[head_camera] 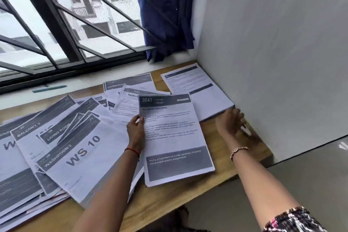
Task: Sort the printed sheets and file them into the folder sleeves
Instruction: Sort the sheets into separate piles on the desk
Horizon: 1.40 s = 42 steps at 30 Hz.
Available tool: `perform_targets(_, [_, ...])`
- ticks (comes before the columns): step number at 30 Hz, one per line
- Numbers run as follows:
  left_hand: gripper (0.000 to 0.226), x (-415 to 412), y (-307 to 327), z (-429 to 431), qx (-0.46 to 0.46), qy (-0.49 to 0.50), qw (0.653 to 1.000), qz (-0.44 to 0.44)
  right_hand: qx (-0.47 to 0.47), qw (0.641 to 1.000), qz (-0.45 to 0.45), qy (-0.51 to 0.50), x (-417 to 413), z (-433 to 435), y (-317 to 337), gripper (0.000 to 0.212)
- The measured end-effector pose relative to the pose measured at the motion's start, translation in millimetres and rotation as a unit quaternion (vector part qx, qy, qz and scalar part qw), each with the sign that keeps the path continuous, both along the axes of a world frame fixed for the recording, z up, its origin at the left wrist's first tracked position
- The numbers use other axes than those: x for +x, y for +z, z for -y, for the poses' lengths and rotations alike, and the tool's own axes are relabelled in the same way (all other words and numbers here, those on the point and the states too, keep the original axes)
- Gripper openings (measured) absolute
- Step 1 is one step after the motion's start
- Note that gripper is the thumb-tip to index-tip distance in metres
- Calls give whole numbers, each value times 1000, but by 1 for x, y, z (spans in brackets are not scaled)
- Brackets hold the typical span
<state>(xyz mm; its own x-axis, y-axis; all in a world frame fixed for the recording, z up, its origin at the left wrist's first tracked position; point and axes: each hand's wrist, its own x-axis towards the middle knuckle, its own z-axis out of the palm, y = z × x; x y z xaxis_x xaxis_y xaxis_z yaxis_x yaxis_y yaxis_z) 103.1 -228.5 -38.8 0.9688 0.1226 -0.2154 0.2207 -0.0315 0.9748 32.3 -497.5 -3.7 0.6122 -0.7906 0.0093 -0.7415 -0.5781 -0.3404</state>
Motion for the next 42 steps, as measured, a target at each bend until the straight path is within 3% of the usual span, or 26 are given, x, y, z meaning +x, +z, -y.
perform_targets(4, [23,-5,-12,7,-4,22,999,-33,-12,987,-148,-59,1,29,-10,43])
perform_targets(7, [26,-6,-25,4,-7,38,998,-55,-21,971,-235,-35,3,36,-10,37])
perform_targets(11, [21,-15,-4,8,-22,43,998,-47,68,945,-319,-6,29,42,18,37])
perform_targets(13, [20,-17,3,8,-38,33,998,-40,60,936,-348,16,45,37,37,35])
perform_targets(16, [20,-15,6,5,-44,31,998,-43,-5,949,-302,87,76,25,57,32])
perform_targets(19, [16,-12,15,1,-46,19,998,-34,62,953,-170,244,112,2,70,32])
perform_targets(22, [17,-6,23,-5,-25,-1,999,-24,166,889,-99,416,136,-32,84,17])
perform_targets(26, [19,-1,27,-19,3,-16,1000,-24,180,815,-99,541,160,-75,91,36])
perform_targets(28, [19,1,25,-26,14,-22,999,-24,171,802,-118,560,168,-90,89,35])
perform_targets(33, [18,2,20,-38,24,-34,999,-23,266,804,-112,520,180,-121,80,35])
perform_targets(35, [17,4,18,-39,36,-43,998,-29,287,820,-43,493,178,-131,71,18])
perform_targets(38, [17,7,14,-39,53,-47,997,-34,318,833,51,450,176,-142,56,28])
perform_targets(42, [27,9,10,-38,81,-62,994,-41,330,814,-28,477,175,-155,46,11])
